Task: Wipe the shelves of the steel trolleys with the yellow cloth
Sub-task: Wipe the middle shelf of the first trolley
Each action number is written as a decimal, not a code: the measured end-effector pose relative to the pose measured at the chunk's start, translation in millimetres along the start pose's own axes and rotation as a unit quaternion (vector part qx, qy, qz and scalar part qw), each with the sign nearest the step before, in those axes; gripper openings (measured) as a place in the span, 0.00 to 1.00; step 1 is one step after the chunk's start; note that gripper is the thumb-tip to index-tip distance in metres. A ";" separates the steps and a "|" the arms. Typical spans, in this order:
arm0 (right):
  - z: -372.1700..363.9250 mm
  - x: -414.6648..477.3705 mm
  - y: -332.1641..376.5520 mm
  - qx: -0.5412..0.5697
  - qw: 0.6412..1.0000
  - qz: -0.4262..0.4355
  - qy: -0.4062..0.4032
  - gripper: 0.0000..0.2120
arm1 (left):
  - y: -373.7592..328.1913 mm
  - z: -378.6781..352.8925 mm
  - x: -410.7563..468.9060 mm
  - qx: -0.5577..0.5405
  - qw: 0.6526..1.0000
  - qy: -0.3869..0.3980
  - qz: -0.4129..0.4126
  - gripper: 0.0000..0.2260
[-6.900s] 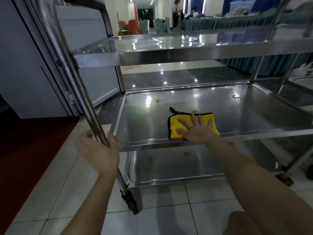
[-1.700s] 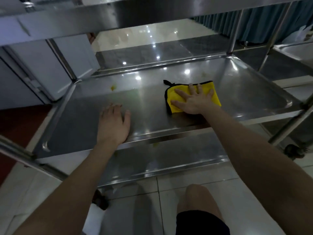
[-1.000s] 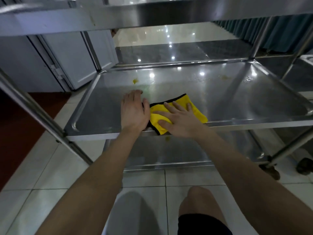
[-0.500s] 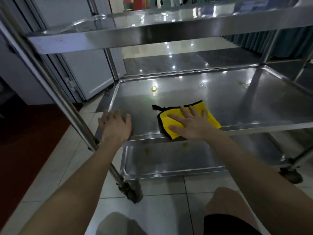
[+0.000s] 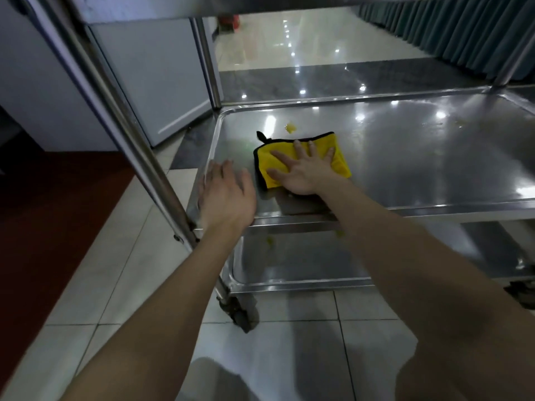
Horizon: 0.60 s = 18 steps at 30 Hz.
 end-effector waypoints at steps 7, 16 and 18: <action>-15.9 -91.6 29.7 0.005 0.998 0.068 -0.018 0.35 | -3.1 16.0 -6.0 -0.068 0.997 -0.045 -0.014 0.22; -4.1 -137.8 43.1 0.043 0.996 0.073 0.024 0.40 | -19.2 43.6 -26.3 -0.150 0.976 -0.083 -0.137 0.13; 13.8 -145.9 34.0 0.149 0.985 0.084 0.003 0.40 | -21.2 45.9 -46.2 -0.138 0.964 -0.081 -0.213 0.15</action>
Point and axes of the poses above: each hand's wrist, its own x-axis towards the middle knuckle, its own z-axis out of the back of the hand, y = z × x, the point moved 9 cm from there along x, towards the middle knuckle, and after that the axes turned 3 degrees about z, right-handed, at the moved point
